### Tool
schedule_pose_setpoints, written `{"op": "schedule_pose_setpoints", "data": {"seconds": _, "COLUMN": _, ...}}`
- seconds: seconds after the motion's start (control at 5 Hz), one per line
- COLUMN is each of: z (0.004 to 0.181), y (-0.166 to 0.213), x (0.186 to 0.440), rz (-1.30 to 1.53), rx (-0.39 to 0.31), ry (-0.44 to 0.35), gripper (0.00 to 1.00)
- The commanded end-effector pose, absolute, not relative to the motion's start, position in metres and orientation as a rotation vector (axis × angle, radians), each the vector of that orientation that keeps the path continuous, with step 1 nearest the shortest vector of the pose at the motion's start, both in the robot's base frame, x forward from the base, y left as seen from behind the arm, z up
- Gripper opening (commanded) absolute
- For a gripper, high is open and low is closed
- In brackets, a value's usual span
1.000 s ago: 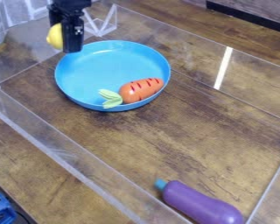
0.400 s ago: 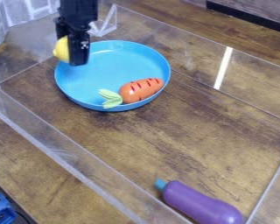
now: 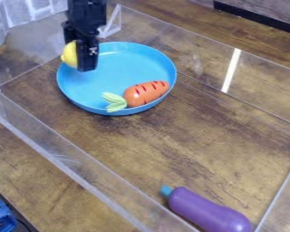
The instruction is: Put the lemon on the blue tray
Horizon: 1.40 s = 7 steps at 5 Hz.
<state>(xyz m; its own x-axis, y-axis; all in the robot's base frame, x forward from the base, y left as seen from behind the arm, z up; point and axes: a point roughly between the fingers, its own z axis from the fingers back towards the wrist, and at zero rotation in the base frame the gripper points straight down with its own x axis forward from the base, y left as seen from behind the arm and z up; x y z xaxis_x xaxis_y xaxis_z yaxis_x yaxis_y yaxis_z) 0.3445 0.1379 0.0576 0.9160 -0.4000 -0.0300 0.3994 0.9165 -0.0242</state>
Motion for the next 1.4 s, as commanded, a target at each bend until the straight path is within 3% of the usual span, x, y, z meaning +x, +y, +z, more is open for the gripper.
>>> {"op": "schedule_pose_setpoints", "data": {"seconds": 0.0, "z": 0.075, "y": 0.131, "x": 0.355, "rz": -0.432, "rx": 0.016, "ry": -0.029, "gripper": 0.00}}
{"op": "schedule_pose_setpoints", "data": {"seconds": 0.2, "z": 0.070, "y": 0.129, "x": 0.357, "rz": -0.436, "rx": 0.012, "ry": -0.033, "gripper": 0.00}}
{"op": "schedule_pose_setpoints", "data": {"seconds": 0.4, "z": 0.066, "y": 0.126, "x": 0.359, "rz": -0.440, "rx": 0.007, "ry": -0.036, "gripper": 1.00}}
{"op": "schedule_pose_setpoints", "data": {"seconds": 1.2, "z": 0.057, "y": 0.122, "x": 0.365, "rz": -0.464, "rx": -0.017, "ry": -0.058, "gripper": 1.00}}
